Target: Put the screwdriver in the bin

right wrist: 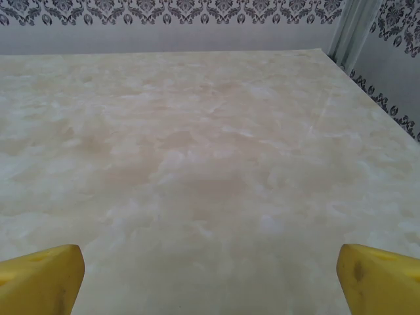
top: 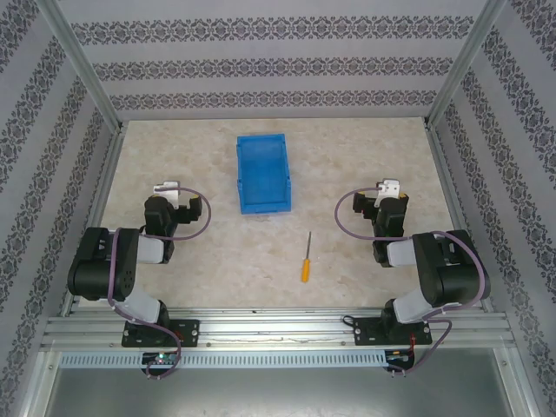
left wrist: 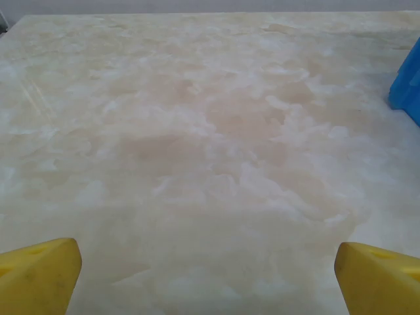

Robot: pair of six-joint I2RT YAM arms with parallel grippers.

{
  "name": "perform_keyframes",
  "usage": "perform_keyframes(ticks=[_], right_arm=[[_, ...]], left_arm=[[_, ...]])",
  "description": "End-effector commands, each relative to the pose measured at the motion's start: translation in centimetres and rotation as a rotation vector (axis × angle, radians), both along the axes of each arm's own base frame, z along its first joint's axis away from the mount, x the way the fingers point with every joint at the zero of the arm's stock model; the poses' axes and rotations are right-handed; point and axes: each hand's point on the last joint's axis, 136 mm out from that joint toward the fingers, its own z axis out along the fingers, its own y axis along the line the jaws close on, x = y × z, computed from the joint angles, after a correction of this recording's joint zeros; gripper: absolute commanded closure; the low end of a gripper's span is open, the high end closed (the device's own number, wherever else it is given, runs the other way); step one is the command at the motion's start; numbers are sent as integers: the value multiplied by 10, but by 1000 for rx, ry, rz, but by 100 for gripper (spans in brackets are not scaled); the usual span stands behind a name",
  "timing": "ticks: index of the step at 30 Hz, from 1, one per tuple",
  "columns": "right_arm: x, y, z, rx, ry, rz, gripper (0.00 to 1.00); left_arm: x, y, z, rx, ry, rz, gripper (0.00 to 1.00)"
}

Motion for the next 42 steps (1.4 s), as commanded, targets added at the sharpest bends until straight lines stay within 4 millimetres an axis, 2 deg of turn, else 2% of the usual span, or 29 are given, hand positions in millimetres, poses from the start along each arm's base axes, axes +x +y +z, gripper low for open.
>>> perform_keyframes(ticks=[1,36,38,41,42], right_arm=[[7,-8,11,-8,-40,-29,2],[7,-9,10,-2,-34,-28,2],[7,-9,12,-1,-43,-28,2],[4,-11,14,8,-30,-36,2],[11,-9,26,16,-48,-20,2]], left_arm=[[9,-8,12,8,-47,-34,1],[9,-8,12,8,-45,-36,1],[9,-10,15,11,-56,-48,1],[7,-21,33,11,-11,-116,1],[7,-21,41,14,18,-119,1]])
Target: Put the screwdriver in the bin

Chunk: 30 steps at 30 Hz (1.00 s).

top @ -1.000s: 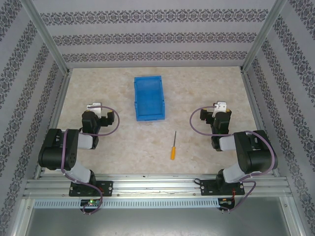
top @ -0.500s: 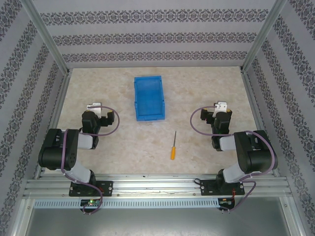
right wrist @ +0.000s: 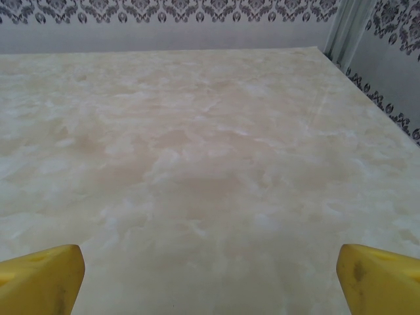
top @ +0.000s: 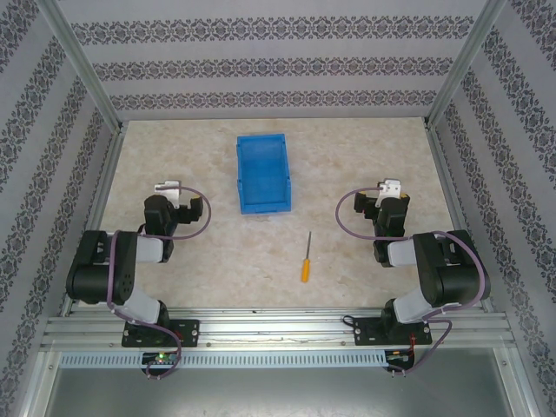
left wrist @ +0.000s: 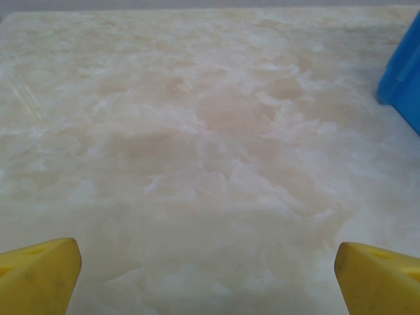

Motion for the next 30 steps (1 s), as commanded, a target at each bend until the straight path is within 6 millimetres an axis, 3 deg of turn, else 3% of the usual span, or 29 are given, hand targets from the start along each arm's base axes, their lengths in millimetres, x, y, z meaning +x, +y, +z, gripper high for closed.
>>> perform_keyframes(ticks=[1,5,8,12,15,20,26,30], right_arm=[[14,-6,31,9,-54,-18,2],[12,-10,51,-10,-8,-55,2],[-1,-14,82,42,-65,-116,2],[-30,2,124,258,1,-89,2],[-55,29,138,270,101,-14,2],[-116,95,117,246,387,150,2],[-192,142,77,150,624,245,2],[-223,179,43,86,756,334,2]], left_arm=[[8,-14,41,27,6,-78,1],[4,-10,62,97,55,-89,1],[-4,-4,74,123,106,-64,1],[-20,-4,94,119,189,-68,1],[-39,-7,108,118,294,-101,1],[-61,-6,124,135,416,-117,1],[-84,-10,134,139,430,-142,1],[-95,-11,135,139,428,-145,1]])
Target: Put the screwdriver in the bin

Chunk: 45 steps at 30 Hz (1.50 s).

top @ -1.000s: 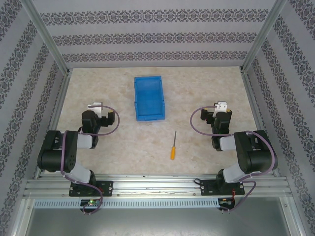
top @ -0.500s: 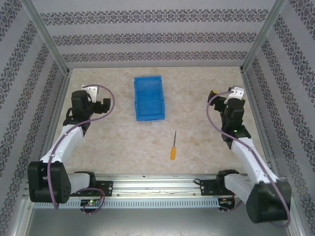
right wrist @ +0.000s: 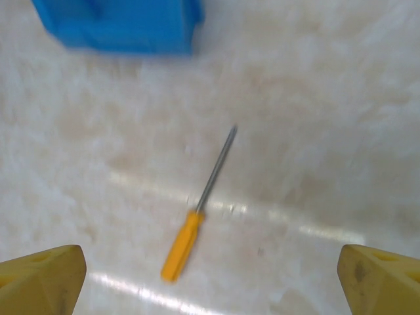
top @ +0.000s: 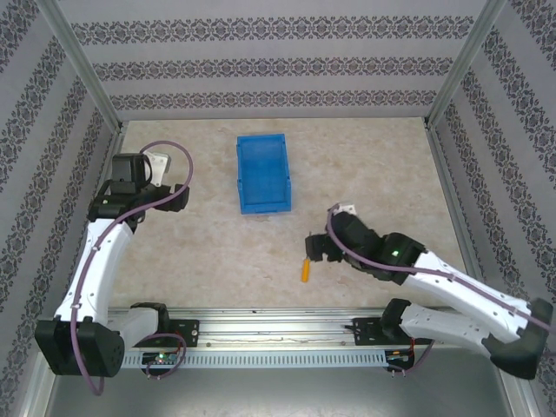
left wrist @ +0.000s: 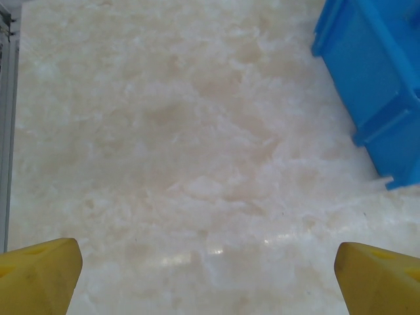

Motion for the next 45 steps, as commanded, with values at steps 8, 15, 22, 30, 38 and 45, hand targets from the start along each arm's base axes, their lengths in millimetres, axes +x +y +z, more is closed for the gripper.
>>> perform_keyframes(ticks=[8,15,22,30,38,45], right_arm=[[-38,35,-83,-133,234,-14,14],[-34,37,-105,-171,282,-38,18],[-25,37,-126,-254,317,-49,23],[-18,37,-142,-272,340,-66,30],[-14,29,-153,-265,341,-101,38],[-19,25,-163,-289,364,-100,48]], left_arm=[[-29,-6,-14,15,83,-40,1],[-42,-4,-22,52,79,-60,1],[-46,-1,-26,76,90,-60,1],[-51,-2,-30,76,99,-67,1],[-53,-4,-30,63,94,-73,1],[-53,-5,-30,56,97,-75,1]])
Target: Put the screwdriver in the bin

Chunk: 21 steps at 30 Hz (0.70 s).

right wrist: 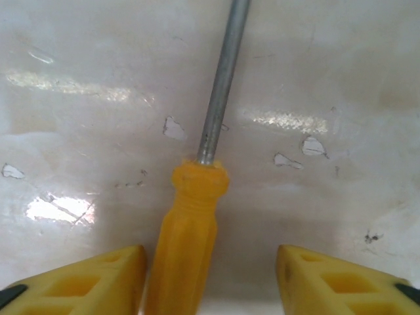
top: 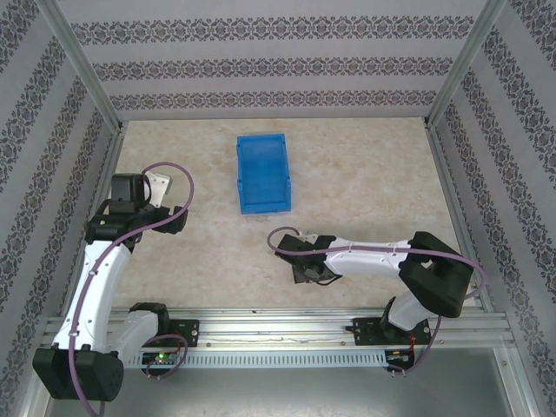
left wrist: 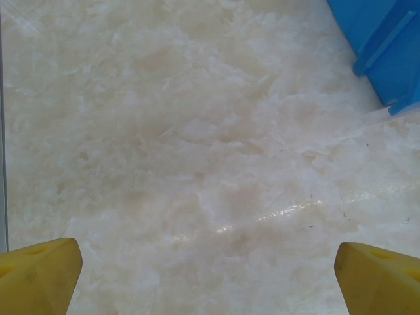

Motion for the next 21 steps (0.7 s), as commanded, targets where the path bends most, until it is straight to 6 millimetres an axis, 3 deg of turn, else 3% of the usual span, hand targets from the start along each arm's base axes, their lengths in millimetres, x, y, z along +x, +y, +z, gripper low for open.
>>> perform_keyframes(ticks=[1,21], right_arm=[[-5,-10,-9,-44,24,-5,49],[-7,-22,0,-48,-25,19,86]], left_arm=[[-10,-5,-5,4,31,-35,1],[-5,-3,1,14,10,-29,1]])
